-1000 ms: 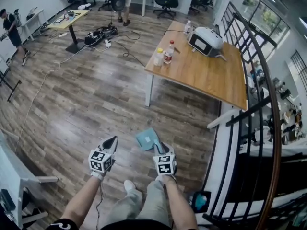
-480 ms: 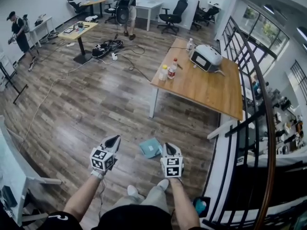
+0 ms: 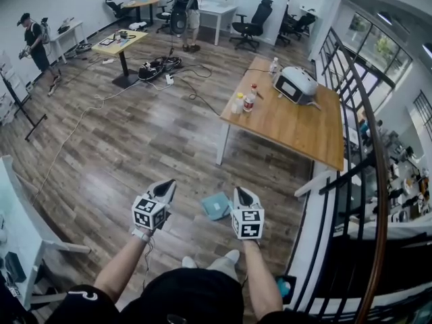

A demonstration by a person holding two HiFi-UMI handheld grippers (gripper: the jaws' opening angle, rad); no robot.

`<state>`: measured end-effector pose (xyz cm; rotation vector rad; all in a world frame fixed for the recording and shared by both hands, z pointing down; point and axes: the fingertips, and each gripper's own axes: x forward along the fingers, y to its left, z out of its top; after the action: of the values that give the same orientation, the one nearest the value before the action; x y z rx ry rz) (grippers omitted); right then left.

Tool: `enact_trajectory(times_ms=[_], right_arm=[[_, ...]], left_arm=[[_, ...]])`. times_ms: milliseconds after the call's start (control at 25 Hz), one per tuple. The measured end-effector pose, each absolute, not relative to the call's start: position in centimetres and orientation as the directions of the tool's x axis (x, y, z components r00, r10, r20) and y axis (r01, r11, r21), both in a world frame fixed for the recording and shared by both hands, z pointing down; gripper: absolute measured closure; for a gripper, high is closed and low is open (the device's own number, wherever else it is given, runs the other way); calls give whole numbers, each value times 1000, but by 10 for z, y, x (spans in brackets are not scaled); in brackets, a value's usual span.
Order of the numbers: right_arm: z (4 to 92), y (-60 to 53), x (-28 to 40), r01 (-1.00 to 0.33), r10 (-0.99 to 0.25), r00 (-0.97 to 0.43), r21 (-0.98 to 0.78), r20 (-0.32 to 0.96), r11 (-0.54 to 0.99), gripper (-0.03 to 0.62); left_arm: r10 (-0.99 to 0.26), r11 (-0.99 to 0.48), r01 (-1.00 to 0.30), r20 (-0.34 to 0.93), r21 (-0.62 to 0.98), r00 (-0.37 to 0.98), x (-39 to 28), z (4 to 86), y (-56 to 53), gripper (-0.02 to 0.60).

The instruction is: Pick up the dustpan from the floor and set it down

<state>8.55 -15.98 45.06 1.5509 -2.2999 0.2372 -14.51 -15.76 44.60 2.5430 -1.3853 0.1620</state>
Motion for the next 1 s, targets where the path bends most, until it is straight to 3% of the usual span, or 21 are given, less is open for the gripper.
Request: enact_trajectory(times_ms=[1000], right_arm=[[429, -164, 88, -907, -854, -370, 57, 365, 417, 599]], left_arm=[[-829, -504, -860, 231, 84, 509, -157, 420, -159, 583]])
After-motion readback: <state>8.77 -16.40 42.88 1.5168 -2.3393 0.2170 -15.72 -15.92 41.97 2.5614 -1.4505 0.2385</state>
